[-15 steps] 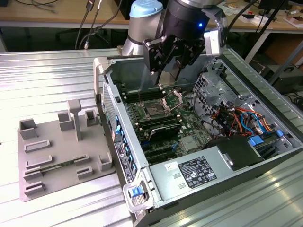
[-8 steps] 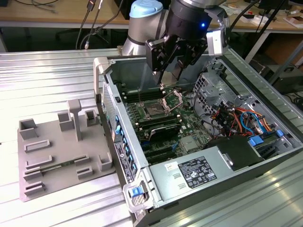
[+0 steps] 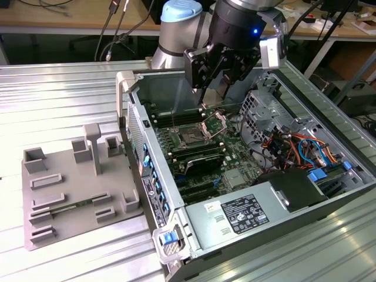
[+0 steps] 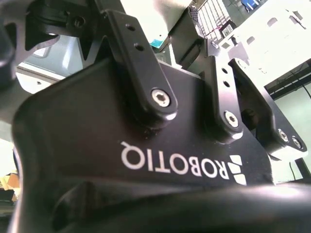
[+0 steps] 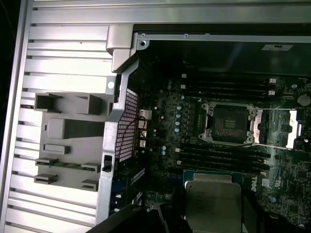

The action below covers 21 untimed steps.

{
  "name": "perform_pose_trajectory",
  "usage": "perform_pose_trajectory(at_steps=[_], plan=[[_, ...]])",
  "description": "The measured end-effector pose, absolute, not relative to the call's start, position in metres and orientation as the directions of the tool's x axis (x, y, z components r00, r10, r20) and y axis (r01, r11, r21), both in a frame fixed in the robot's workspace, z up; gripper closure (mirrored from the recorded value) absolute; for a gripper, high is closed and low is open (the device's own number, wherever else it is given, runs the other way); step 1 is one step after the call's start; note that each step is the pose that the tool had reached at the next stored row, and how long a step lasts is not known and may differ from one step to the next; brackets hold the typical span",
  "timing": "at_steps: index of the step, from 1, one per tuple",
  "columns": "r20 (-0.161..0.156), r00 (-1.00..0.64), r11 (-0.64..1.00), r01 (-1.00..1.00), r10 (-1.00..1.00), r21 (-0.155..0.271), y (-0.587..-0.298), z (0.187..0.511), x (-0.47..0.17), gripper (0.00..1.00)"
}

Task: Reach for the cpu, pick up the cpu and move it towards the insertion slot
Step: 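Pick up the cpu and move it towards the insertion slot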

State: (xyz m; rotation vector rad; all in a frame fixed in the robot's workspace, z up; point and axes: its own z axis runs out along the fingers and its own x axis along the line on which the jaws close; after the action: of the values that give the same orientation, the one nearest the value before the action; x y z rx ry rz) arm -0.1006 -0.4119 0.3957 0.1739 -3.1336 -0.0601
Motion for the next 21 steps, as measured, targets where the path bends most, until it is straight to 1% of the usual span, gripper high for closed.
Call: perform_pose_trajectory(at_steps=[21], plan=[[0.000,-0.994,0.993,-0.111,-0.111,0.038,-0.412,0.395,-0.084,0.45]])
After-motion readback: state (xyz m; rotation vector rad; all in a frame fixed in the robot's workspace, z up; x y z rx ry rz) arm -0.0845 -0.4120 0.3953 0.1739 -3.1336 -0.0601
